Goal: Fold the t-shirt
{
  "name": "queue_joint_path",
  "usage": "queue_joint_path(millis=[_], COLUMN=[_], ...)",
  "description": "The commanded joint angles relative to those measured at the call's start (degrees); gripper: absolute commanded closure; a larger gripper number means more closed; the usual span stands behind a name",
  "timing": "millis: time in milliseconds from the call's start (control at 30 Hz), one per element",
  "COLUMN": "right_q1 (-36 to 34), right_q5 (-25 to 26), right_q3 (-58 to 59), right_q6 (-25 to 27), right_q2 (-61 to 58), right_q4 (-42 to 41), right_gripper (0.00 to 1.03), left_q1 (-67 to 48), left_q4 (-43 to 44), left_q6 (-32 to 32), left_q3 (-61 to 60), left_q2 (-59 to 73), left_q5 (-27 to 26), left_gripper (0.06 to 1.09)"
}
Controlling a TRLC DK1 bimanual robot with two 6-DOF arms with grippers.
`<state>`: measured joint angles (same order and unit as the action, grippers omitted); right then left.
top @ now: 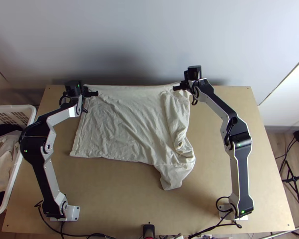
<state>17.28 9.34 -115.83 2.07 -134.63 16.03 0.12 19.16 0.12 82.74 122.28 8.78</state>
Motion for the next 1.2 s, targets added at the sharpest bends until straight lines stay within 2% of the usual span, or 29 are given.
queue_joint_path(millis=[0, 233, 533, 833, 1167], right_q1=[2.23, 3.38, 2.94, 4.43, 5.31], right_q5=[-1.79, -1.79, -1.87, -1.87, -1.96], right_q3=[1.40, 4.12, 11.68, 22.40, 29.17], right_q6=[-1.98, -4.17, -4.53, -5.05, -6.11], right_q2=[2.35, 5.16, 10.79, 19.40, 27.14], right_q4=[0.23, -0.04, -1.18, -3.55, -3.64], right_gripper=[1.00, 1.00, 1.00, 1.00, 1.00], left_q1=[0.06, 0.67, 1.99, 1.90, 0.50], left_q4=[-0.35, -1.32, -1.32, -1.32, -1.40], left_q6=[-2.32, -3.20, -3.55, -3.64, -3.46], left_q3=[-3.64, -7.42, -13.39, -14.18, -14.71], left_q2=[-4.42, -8.99, -12.94, -14.09, -15.32], left_q5=[-1.57, -2.54, -3.06, -3.68, -3.68], left_gripper=[1.05, 1.05, 1.05, 1.05, 1.05])
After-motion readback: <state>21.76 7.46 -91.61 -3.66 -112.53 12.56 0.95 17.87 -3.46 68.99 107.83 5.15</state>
